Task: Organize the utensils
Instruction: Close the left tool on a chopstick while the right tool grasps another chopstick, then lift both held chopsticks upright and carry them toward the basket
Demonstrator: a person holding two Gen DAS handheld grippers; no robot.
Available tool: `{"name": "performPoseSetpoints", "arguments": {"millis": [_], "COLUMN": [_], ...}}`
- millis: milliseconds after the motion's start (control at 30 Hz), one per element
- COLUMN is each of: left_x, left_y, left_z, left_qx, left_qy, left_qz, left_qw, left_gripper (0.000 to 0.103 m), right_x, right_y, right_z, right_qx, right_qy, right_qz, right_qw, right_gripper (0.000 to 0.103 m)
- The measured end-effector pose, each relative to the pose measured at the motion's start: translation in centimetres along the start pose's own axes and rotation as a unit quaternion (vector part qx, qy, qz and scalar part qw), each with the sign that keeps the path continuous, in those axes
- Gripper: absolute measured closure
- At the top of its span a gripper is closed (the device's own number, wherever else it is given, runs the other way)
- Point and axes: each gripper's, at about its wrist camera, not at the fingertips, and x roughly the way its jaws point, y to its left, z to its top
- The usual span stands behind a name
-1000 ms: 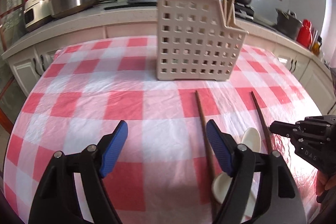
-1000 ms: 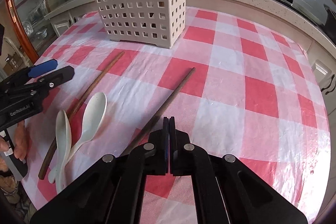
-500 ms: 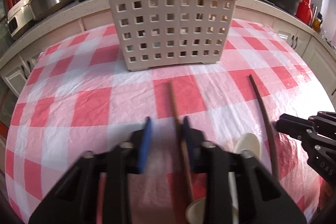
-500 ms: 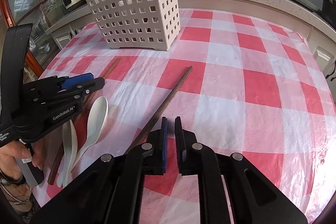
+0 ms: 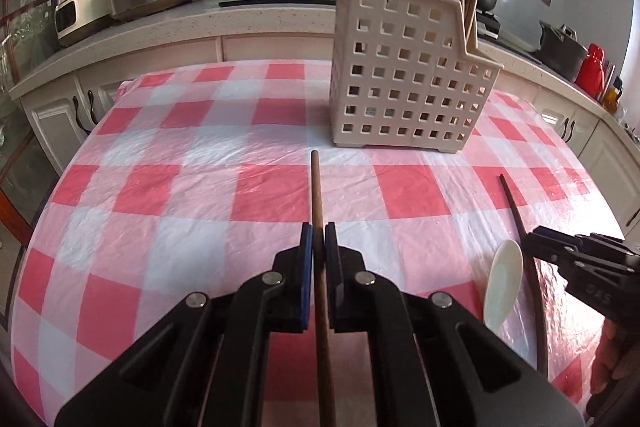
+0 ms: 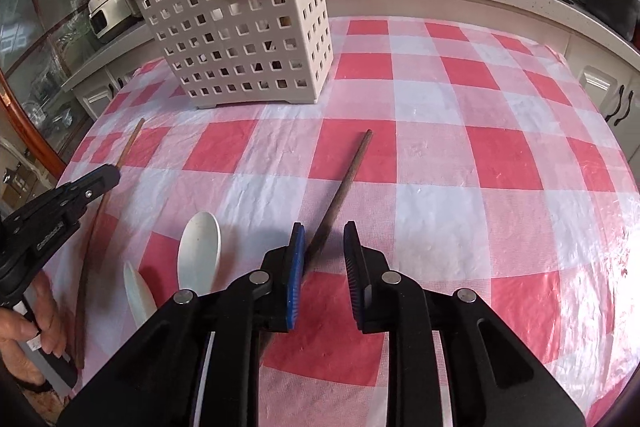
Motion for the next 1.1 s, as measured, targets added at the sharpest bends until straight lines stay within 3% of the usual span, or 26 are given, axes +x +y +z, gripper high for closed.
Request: {"name": "performPoseSetpoints", "arguments": {"millis": [300,467,633,833,1100], "left_x": [-2.3,-3.2,-4.7,-6.9,-8.6], "left_y": [-0.2,0.0,0.8,1.2,0.6], "left_z": [-0.7,-1.0,-0.8,-0.3,0.0], "left_qx": [0.008,0.007,-0.007,-0.021,-0.014], "left_qy": [-0.035,-0.049,-0.073,-0.111,-0.130], "left_qz": [-0.010,-0.016,-0.020,-0.023,-0.025], "left_qw": [0.9993,0.9987,0.9971,0.9934,0.9911], "left_gripper": [0.097,0.097,0.097,0.097,0.097], "right_x": [1.2,1.0,0.4,-2.5,-6.7], "right_y": [2.0,2.3,2.2,2.3,1.9], "right_z": [0.9,0.7,0.1,0.5,1.3], "right_qx": [-0.020,-0.017,0.004,0.007,0.014], "right_qy": [0.007,0.002,-0.013,-0.077,-0.144], "right_qz": [-0.078,-0.085,-0.056,-0.036,-0.005], "right_qw": [0.997,0.996,0.998,0.996,0.989], "right_gripper": [0.081,0.094,0.095,0.095,0.096]}}
